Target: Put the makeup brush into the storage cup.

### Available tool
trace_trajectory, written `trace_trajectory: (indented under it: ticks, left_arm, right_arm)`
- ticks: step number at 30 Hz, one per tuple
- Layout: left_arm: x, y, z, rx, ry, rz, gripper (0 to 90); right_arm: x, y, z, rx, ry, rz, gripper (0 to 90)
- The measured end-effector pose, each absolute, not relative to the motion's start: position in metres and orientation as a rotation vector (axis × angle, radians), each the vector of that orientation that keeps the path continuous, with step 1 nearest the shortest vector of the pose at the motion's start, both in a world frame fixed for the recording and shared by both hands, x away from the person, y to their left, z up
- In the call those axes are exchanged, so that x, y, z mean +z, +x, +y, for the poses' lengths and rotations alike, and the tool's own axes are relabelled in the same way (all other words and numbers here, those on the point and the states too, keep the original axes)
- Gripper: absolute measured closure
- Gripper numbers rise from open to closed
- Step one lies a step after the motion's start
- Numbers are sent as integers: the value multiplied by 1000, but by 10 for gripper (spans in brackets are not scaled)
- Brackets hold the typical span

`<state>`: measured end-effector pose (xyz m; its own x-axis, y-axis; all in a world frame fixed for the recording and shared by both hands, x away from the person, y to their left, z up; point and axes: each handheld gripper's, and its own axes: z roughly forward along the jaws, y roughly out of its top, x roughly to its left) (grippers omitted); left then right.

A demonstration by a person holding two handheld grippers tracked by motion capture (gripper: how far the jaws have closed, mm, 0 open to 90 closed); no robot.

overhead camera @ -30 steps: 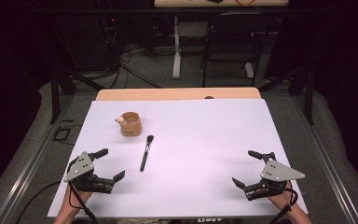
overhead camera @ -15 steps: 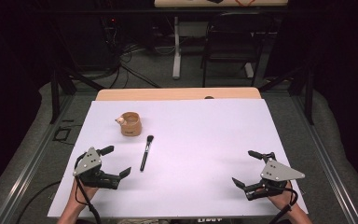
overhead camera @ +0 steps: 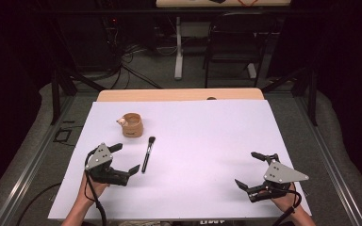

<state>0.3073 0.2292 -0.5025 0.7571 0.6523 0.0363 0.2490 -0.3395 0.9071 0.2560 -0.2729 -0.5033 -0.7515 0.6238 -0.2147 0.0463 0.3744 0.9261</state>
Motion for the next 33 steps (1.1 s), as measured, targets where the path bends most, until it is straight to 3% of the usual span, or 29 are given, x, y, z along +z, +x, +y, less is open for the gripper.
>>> trace_trajectory:
  ticks: [33]
  left_arm:
    - [-495,349,195,394,2054,908,0]
  right_arm:
    - [-503,255,-273,1383,575,2090,0]
